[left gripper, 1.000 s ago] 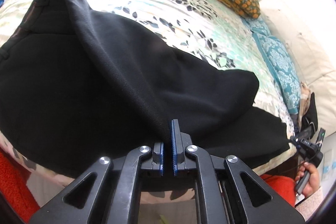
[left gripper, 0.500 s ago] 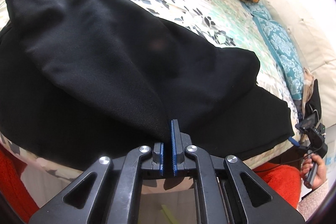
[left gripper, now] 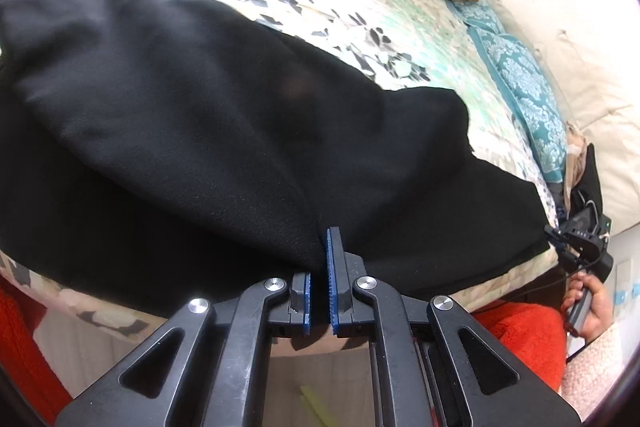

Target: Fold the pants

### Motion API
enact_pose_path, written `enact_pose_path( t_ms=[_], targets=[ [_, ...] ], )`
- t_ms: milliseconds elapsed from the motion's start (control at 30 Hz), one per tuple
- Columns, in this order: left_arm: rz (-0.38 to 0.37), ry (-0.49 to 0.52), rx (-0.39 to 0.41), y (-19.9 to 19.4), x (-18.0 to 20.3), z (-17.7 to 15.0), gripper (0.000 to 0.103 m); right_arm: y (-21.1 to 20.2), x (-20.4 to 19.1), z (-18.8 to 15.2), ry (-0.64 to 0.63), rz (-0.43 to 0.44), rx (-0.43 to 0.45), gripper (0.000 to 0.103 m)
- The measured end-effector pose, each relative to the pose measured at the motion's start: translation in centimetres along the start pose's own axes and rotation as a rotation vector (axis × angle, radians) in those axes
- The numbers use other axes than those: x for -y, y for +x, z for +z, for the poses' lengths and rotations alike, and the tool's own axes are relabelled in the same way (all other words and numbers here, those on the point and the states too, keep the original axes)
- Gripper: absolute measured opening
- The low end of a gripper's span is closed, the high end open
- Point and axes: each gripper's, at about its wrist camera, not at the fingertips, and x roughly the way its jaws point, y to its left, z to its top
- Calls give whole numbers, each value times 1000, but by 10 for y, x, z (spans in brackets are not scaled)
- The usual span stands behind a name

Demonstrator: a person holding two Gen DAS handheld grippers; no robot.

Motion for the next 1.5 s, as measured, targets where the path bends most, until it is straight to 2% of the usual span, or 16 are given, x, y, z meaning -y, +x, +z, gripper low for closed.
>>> enact_pose_path(
  t_ms=[100, 233, 467, 733, 833, 900, 967, 1000, 1033, 1100, 1200, 1300, 1400, 1433, 1467, 1500],
  targets=[
    [-16, 37, -35, 9, 17, -9, 5, -2, 17, 3, 8, -82, 11, 11],
    [-23, 44, -106, 24, 23, -22, 5, -3, 40, 4, 96, -92, 3, 11],
    [-30, 57, -110, 26, 30, -23, 5, -18, 32, 3, 33, -184, 63, 11],
    [-14, 79, -141, 39, 33, -25, 6, -10, 30, 4, 17, -267, 32, 11],
    [-12, 104, -158, 39, 39, -25, 14, -9, 29, 3, 13, -286, 30, 11],
    [-21, 120, -200, 34, 36, -29, 37, -9, 27, 3, 5, -291, 24, 12],
    [-34, 128, -233, 21, 28, -35, 47, -13, 25, 3, -4, -300, 28, 29],
    [-43, 130, -240, 12, 23, -39, 47, -18, 24, 2, -8, -328, 42, 61],
    [-52, 130, -240, 2, 17, -41, 47, -27, 22, 1, -17, -357, 85, 81],
    [-44, 117, -186, -20, 0, -39, 48, -47, 5, -5, -85, -417, 181, 81],
    [51, 92, -39, -42, -29, -10, 56, -56, -44, -22, -244, -358, 233, 81],
    [126, 109, 60, -37, -50, 32, 58, -32, -110, -54, -407, -180, 151, 81],
    [399, 226, -30, -2, -71, 46, 57, 14, -172, -100, -593, -78, 33, 81],
    [451, 232, -78, 3, -83, 42, 57, 34, -186, -117, -656, -88, -20, 81],
    [443, 233, -64, -5, -90, 38, 57, 55, -193, -131, -709, -132, -78, 81],
    [501, 231, -67, -14, -95, 35, 57, 76, -192, -143, -742, -194, -117, 81]
  ],
)
